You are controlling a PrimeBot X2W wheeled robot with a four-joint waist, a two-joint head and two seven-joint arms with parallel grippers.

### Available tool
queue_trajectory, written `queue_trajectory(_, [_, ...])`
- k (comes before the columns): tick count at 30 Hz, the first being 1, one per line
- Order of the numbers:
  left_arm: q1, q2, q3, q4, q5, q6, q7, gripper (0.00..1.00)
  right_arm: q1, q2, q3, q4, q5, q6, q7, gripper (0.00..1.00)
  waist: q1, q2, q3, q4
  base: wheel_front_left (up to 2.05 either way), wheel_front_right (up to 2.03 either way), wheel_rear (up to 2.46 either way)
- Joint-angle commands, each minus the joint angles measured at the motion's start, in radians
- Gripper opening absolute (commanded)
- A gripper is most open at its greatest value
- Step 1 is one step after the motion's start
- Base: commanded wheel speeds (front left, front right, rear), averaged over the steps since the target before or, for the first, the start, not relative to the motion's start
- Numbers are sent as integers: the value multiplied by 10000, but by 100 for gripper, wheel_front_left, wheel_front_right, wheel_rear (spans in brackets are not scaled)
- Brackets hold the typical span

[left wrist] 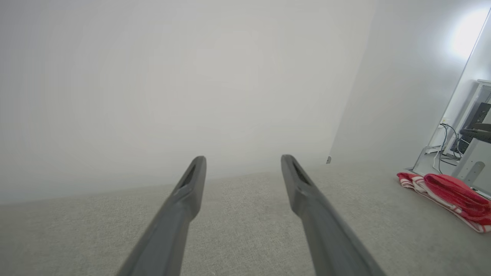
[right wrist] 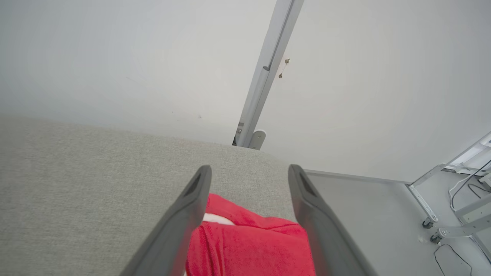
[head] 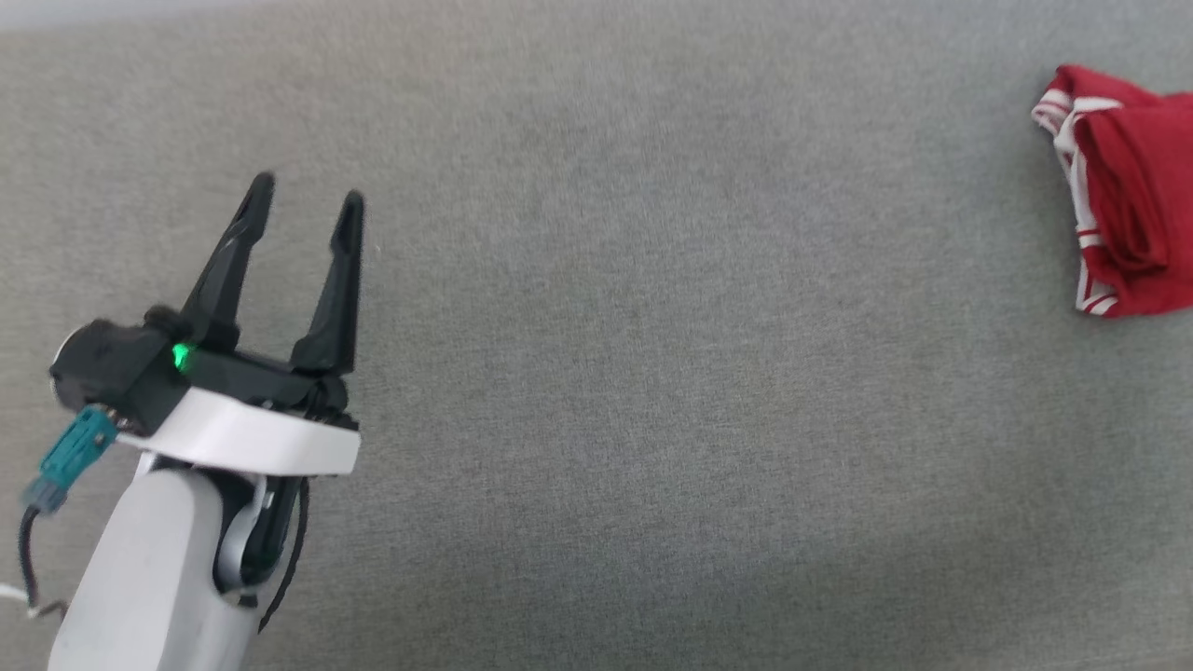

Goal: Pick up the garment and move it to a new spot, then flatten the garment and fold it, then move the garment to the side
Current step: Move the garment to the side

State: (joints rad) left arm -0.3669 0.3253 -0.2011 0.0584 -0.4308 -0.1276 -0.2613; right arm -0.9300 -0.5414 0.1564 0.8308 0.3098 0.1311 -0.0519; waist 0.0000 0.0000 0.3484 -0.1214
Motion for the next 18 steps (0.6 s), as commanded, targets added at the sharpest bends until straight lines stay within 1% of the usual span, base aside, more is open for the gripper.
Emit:
queue_trajectory(1, [286, -69, 214, -25, 135, -33, -49, 100, 327, 121, 62, -203, 200, -8, -250, 100, 0, 0, -428, 113, 0, 0, 0])
queue_trajectory(5, [838, -273, 824, -61, 441, -32, -47, 100, 1075, 441, 283, -839, 421, -8, -938, 100, 0, 0, -887, 242, 0, 0, 0])
queue_trajectory(9, [1394, -472, 1348, -132, 721, -29, -47, 100, 1951, 896, 375, -1427, 557, -8, -1475, 100, 0, 0, -1293, 353, 0, 0, 0])
queue_trajectory(10, [1394, -472, 1348, -132, 721, -29, -47, 100, 1951, 896, 375, -1427, 557, -8, -1475, 100, 0, 0, -1293, 353, 0, 0, 0])
queue_trajectory(11, [1695, -584, 1582, -174, 850, -27, -47, 100, 2385, 1091, 372, -1737, 437, -8, -1649, 100, 0, 0, -1488, 396, 0, 0, 0])
queue_trajectory(12, [1695, -584, 1582, -174, 850, -27, -47, 100, 2385, 1091, 372, -1737, 437, -8, -1649, 100, 0, 0, -1488, 396, 0, 0, 0])
queue_trajectory(18, [2715, -829, 2210, -370, 1146, -29, -47, 100, 3732, 1708, 295, -2552, 333, -8, -1955, 100, 0, 0, -2060, 533, 0, 0, 0])
